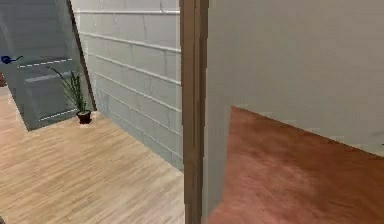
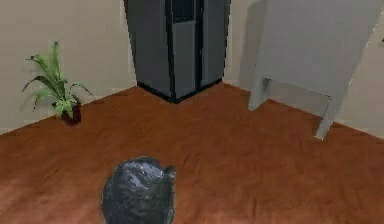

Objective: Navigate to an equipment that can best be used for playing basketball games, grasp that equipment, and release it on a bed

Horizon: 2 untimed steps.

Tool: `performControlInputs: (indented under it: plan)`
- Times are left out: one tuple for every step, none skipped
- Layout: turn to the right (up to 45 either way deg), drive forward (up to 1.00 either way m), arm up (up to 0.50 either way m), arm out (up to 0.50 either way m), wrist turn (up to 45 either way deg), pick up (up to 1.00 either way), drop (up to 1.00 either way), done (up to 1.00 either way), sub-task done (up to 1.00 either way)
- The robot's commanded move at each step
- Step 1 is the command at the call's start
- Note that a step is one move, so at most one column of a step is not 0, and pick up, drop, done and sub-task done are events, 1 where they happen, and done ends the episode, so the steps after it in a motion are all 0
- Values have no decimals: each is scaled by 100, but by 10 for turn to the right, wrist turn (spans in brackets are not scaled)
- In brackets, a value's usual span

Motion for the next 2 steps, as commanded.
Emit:
performControlInputs:
  plan:
    - [0,40,0,0,0,0,0,0,0]
    - [-450,0,0,0,0,0,0,0,0]
